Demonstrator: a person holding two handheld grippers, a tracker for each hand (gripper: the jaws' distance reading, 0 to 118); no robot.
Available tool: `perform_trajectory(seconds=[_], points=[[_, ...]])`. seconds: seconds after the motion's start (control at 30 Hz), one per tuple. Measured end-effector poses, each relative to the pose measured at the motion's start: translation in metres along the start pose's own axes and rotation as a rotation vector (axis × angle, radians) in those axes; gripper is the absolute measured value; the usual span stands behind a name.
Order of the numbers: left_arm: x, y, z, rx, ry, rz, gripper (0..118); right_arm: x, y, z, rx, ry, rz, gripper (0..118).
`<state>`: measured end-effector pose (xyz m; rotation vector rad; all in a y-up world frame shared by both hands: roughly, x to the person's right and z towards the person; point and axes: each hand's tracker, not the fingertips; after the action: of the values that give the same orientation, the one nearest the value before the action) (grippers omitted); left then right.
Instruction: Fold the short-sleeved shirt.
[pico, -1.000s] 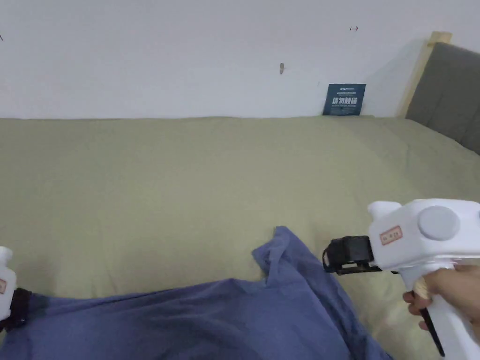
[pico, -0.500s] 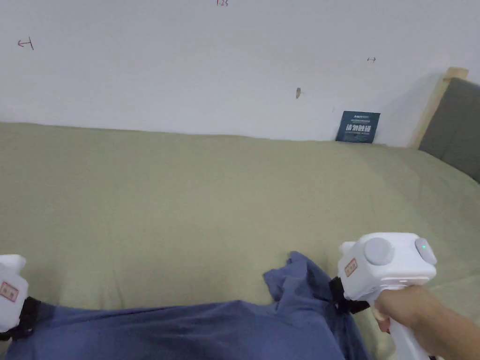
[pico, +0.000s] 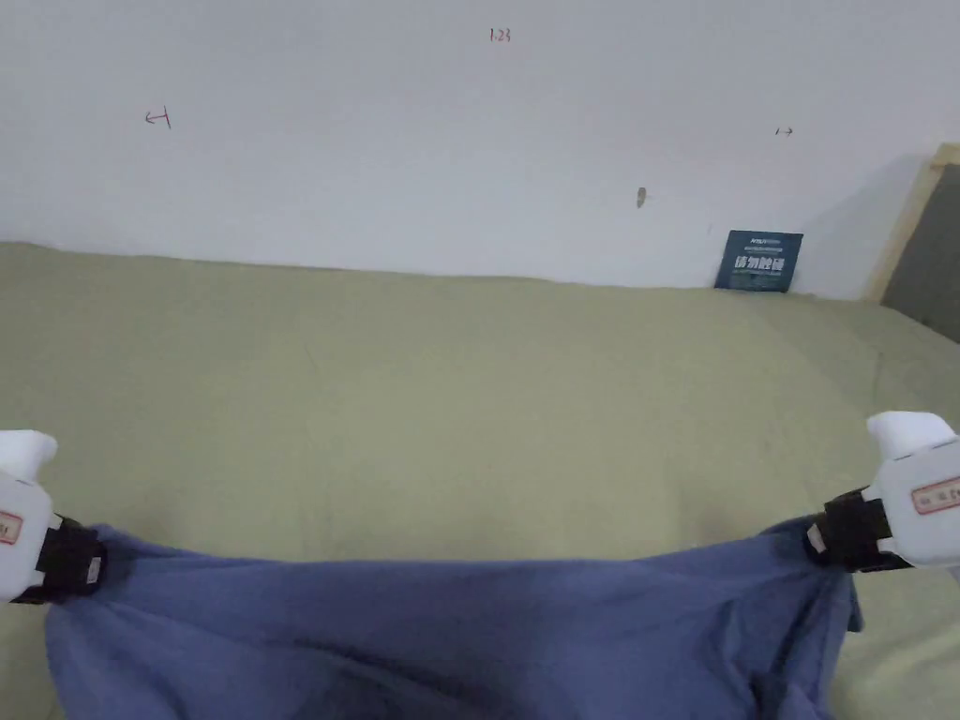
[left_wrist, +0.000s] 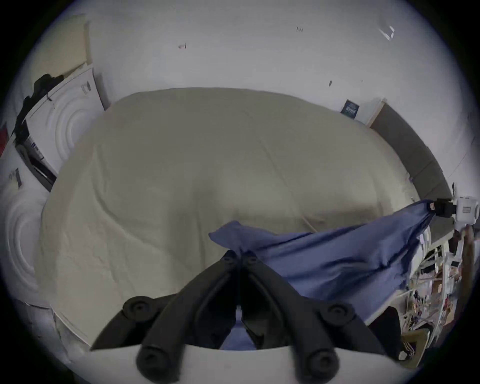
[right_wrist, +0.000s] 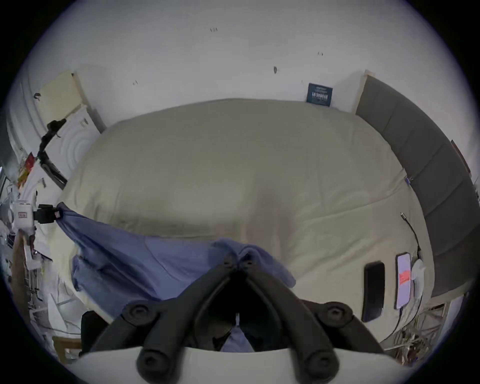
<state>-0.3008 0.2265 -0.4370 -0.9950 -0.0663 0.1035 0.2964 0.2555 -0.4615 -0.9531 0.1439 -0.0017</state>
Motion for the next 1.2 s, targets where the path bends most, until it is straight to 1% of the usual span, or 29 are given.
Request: perform_trajectory(seconds=[0.13,0.27,0.3,0.43,0.5,0.6,0.7,0.8,0.83,0.87,0.9,0.93,0.97,1.0,1.03,1.1,1.13,1.17,1.2], points=[[-0.008,-0.044,0.043,0.027,-0.017,0.006,1,0.001,-0.042,0.045,0.021,0.032,0.002,0],[-0.010,-0.100,0.059,0.019,-0.015,0.032,1,0.002,-0.095,0.060,-0.005,0.045,0.001,0],[-0.011,-0.113,0.059,0.008,-0.015,0.037,1,0.002,-0.108,0.059,-0.021,0.042,-0.014,0],[-0.010,-0.167,0.044,-0.052,0.013,0.073,1,0.006,-0.160,0.042,-0.113,0.050,-0.067,0],[-0.010,-0.187,0.032,-0.091,0.025,0.101,1,0.009,-0.181,0.029,-0.143,0.032,-0.075,0],[-0.012,-0.206,0.012,-0.106,0.042,0.122,1,0.013,-0.201,0.003,-0.195,-0.029,-0.067,0],[-0.012,-0.214,-0.003,-0.129,0.056,0.127,1,0.028,-0.214,-0.023,-0.218,-0.038,-0.126,0],[-0.006,-0.215,-0.005,-0.130,0.064,0.105,1,0.028,-0.220,-0.031,-0.211,-0.052,-0.110,0],[-0.006,-0.213,-0.005,-0.130,0.064,0.094,4,0.027,-0.218,-0.031,-0.208,-0.047,-0.101,0],[-0.005,-0.211,-0.001,-0.132,0.063,0.081,11,0.025,-0.215,-0.031,-0.219,-0.042,-0.084,8],[-0.004,-0.209,0.002,-0.129,0.069,0.079,30,0.022,-0.213,-0.025,-0.232,-0.053,-0.063,27],[-0.004,-0.206,0.010,-0.129,0.084,0.083,72,0.018,-0.208,-0.018,-0.250,-0.105,-0.019,56],[-0.005,-0.203,0.015,-0.138,0.092,0.093,95,0.015,-0.203,-0.011,-0.256,-0.142,0.015,71],[-0.007,-0.202,0.023,-0.142,0.082,0.105,100,0.013,-0.198,-0.003,-0.248,-0.161,0.034,72],[-0.009,-0.200,0.034,-0.133,0.056,0.128,99,0.009,-0.193,0.011,-0.212,-0.146,0.036,69],[-0.009,-0.192,0.054,-0.100,0.021,0.158,99,0.004,-0.180,0.031,-0.145,-0.135,0.017,70],[-0.006,-0.190,0.064,-0.085,0.026,0.158,99,0.001,-0.173,0.040,-0.110,-0.110,-0.003,70],[-0.004,-0.185,0.073,-0.062,0.026,0.157,97,-0.010,-0.168,0.055,-0.076,-0.082,-0.025,69],[-0.001,-0.182,0.079,-0.037,0.031,0.149,91,-0.014,-0.163,0.062,-0.055,-0.056,-0.044,67]])
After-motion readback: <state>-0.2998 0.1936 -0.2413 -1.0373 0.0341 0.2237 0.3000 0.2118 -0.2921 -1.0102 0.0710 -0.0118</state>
